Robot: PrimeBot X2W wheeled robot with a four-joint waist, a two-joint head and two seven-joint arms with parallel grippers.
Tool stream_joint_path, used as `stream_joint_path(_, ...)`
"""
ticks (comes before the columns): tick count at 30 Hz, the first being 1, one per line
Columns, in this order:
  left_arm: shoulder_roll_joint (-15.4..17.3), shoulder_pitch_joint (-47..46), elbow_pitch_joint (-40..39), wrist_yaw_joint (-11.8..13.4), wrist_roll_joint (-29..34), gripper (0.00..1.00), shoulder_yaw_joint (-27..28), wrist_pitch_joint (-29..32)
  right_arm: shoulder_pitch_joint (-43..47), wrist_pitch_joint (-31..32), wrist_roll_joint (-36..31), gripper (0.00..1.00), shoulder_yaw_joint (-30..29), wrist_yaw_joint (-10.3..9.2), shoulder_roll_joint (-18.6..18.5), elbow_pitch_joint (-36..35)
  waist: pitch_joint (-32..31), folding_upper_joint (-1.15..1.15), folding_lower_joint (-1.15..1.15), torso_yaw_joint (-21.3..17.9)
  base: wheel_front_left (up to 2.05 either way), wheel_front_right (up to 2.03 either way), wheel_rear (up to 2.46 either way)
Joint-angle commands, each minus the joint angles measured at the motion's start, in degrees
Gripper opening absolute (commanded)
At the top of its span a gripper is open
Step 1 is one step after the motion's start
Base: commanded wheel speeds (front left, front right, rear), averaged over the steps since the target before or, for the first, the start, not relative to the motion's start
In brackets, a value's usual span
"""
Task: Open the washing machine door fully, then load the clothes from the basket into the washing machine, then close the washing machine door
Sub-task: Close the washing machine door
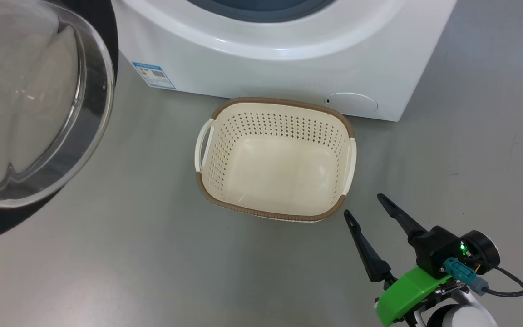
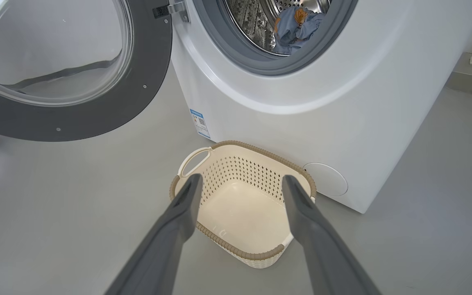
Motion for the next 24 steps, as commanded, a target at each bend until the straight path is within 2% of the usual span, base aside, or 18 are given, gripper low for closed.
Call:
stream_joint_path(1,4.12,-0.05,-1.36,-0.57,-0.17,0.00,0.04,1.11,-1.35,-0.26,-0.57,1.00,1.53,0.09,0.55,-1.50,-0.04,0.00,0.00,0.04,0.00,0.00,0.00)
stream_joint_path(12,2.56,1.64,-3.75,-1.85,-0.05,0.00,-2.05,6.80,-1.36,-0.74,-0.49,1.00,1.45,0.09,0.88,-0.94,-0.92,0.00,0.00,-0.09,0.00,0.00,0.00)
stream_joint_path(24,-0.37,5.95,-11.97,-3.05,-2.01,0.00,-3.26,15.99,-1.38,-1.78,-0.07,1.00,1.28,0.09,1.48,0.39,-2.57,0.00,0.00,0.15,0.00,0.00,0.00)
